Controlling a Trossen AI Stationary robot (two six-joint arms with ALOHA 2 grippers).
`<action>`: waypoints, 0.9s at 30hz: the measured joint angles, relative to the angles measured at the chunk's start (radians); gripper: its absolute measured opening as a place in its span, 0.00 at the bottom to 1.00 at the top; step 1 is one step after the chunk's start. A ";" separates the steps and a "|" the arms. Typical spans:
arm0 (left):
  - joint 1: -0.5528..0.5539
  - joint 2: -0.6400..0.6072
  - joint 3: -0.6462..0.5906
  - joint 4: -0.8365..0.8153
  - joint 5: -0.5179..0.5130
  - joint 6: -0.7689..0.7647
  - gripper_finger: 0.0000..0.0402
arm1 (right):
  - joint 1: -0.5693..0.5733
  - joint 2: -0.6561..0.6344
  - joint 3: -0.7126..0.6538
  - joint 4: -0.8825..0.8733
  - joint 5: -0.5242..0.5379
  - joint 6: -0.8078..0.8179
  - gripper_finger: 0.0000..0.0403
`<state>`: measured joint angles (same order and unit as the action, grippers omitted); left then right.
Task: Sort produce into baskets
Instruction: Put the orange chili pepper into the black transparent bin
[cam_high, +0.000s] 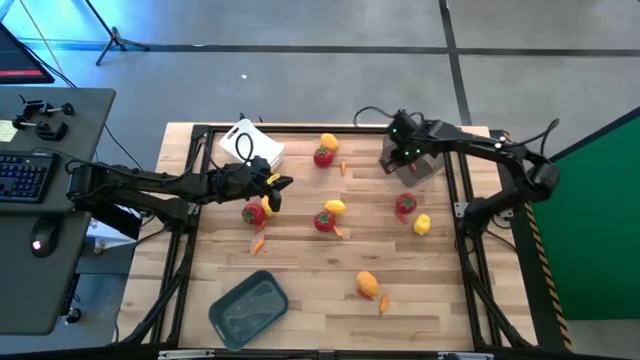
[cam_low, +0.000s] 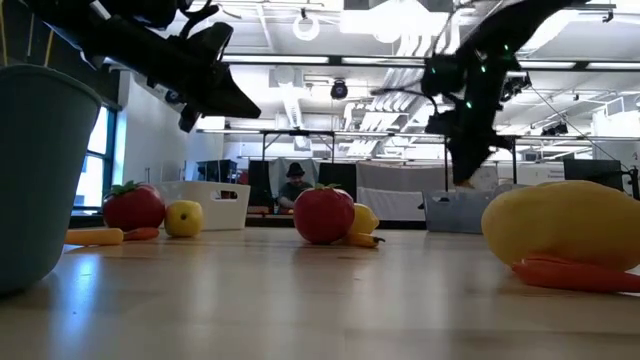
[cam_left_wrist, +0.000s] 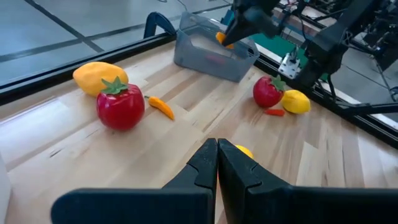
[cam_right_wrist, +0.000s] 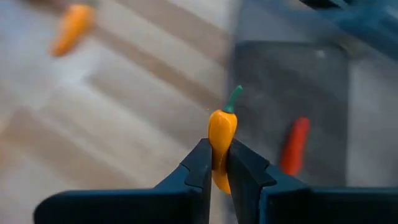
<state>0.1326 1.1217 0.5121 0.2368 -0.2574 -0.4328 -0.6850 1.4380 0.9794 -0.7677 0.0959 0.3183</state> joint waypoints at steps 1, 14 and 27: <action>0.000 0.000 0.000 0.000 -0.005 0.000 0.00 | -0.023 0.000 -0.017 0.022 -0.002 -0.014 0.08; 0.006 0.000 0.000 -0.078 -0.015 -0.051 0.00 | -0.166 0.017 -0.200 0.214 -0.054 -0.076 0.24; -0.016 -0.010 0.000 -0.152 0.148 -0.140 0.00 | -0.059 0.011 -0.032 0.089 -0.163 -0.131 0.50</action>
<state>0.1167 1.1122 0.5121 0.0850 -0.1089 -0.5729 -0.7438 1.4490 0.9478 -0.6788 -0.0675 0.1877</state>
